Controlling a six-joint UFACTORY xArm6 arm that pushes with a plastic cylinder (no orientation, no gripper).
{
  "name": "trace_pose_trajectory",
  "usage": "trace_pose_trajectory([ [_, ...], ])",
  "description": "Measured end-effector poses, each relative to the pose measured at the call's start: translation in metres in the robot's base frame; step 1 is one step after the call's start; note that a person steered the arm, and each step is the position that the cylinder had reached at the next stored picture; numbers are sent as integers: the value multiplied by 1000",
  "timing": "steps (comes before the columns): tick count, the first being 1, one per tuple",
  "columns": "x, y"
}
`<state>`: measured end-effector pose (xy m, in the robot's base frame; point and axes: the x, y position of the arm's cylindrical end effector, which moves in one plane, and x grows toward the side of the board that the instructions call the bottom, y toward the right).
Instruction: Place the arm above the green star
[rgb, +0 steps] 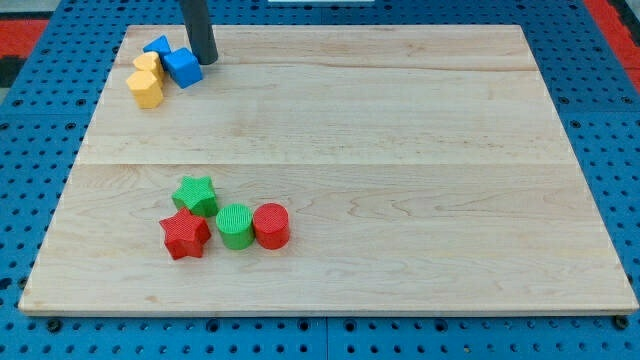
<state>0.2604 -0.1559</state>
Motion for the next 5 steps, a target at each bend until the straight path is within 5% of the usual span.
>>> trace_pose_trajectory([
  [2,12,30],
  [5,132,27],
])
